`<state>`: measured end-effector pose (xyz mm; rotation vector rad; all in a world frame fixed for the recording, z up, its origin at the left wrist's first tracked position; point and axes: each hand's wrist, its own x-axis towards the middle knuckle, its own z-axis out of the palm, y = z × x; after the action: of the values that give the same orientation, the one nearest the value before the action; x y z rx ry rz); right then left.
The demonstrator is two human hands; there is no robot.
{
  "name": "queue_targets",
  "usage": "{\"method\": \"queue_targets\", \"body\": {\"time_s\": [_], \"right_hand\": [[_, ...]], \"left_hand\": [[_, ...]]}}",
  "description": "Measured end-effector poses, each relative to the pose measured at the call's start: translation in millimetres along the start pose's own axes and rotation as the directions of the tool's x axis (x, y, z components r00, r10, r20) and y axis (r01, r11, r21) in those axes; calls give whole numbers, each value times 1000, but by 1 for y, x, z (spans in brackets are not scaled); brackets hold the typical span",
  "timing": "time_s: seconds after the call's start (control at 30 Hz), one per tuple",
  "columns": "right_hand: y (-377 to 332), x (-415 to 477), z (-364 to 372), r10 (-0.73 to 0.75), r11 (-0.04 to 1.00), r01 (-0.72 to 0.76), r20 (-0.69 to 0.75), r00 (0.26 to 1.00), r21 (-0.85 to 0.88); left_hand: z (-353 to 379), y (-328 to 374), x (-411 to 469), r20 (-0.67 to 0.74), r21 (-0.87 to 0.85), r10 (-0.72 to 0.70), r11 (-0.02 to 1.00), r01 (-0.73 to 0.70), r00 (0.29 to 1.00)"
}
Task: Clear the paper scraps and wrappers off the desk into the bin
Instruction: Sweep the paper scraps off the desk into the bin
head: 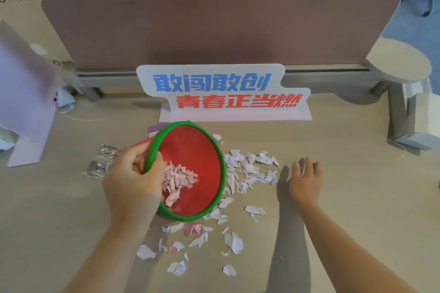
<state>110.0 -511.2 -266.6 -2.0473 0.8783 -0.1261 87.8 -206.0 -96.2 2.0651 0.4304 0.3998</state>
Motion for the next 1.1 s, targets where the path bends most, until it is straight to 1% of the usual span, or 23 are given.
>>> {"method": "queue_targets", "body": {"time_s": [0.1,0.13,0.2,0.27,0.3,0.33,0.4,0.43,0.5,0.53,0.6,0.63,0.73,0.8,0.83,0.87,0.93,0.97,1.0,1.03,1.1], "right_hand": [[-15,-1,22,-153,986,155,31,988,-65],[-21,-3,30,-213,973,218,63,975,-80],[-31,-8,45,-311,935,337,201,929,-112],[-43,-15,60,-365,904,418,344,865,-92],[-46,-18,67,-412,869,484,393,822,-100],[-47,-21,74,-449,819,557,449,772,-139],[-41,-28,89,-449,703,665,569,689,-251],[-37,-32,93,-462,645,712,601,652,-277],[-32,-40,101,-530,536,797,624,574,-277],[-29,-42,103,-575,501,824,610,545,-264],[-26,-45,104,-659,441,864,565,496,-243],[-26,-45,104,-671,433,868,555,491,-245],[-31,-48,101,-621,424,857,595,510,-293],[-40,-52,100,-527,460,811,625,576,-361],[-44,-54,98,-445,516,762,638,628,-391],[-48,-56,95,-370,601,692,628,684,-400],[-62,-66,83,-265,799,487,521,812,-352],[-71,-73,75,-245,866,402,447,860,-298],[-83,-81,66,-257,902,362,380,888,-235],[-96,-90,58,-297,913,368,334,895,-175],[-128,-112,42,-425,883,464,300,854,-72]], "left_hand": [[2,2,5,-27,-5,-56,998,56,998],[3,2,7,-36,-2,-70,998,70,997],[3,0,9,-49,2,-82,997,82,995],[2,-1,11,-64,6,-87,996,87,994],[2,0,12,-69,10,-88,996,89,994],[2,0,13,-75,12,-91,996,92,993],[1,0,13,-82,12,-99,995,100,992],[1,0,13,-82,16,-98,995,100,992],[0,-3,13,-83,14,-95,995,96,992],[-1,-4,12,-82,5,-97,995,97,992],[-2,-5,12,-79,-6,-99,995,99,992],[-2,-6,12,-79,-4,-94,996,94,992],[-6,-6,13,-76,-7,-79,997,79,994],[-6,-9,14,-72,-17,-77,997,76,994],[-7,-11,14,-70,-21,-80,997,79,994],[-8,-12,13,-67,-22,-79,997,78,995],[-11,-14,12,-58,-24,-64,998,63,996],[-13,-15,11,-54,-31,-54,998,52,997],[-15,-16,11,-49,-38,-45,998,43,998],[-17,-16,11,-45,-49,-42,998,40,998],[-17,-12,12,-38,-75,-75,995,72,996]]}}
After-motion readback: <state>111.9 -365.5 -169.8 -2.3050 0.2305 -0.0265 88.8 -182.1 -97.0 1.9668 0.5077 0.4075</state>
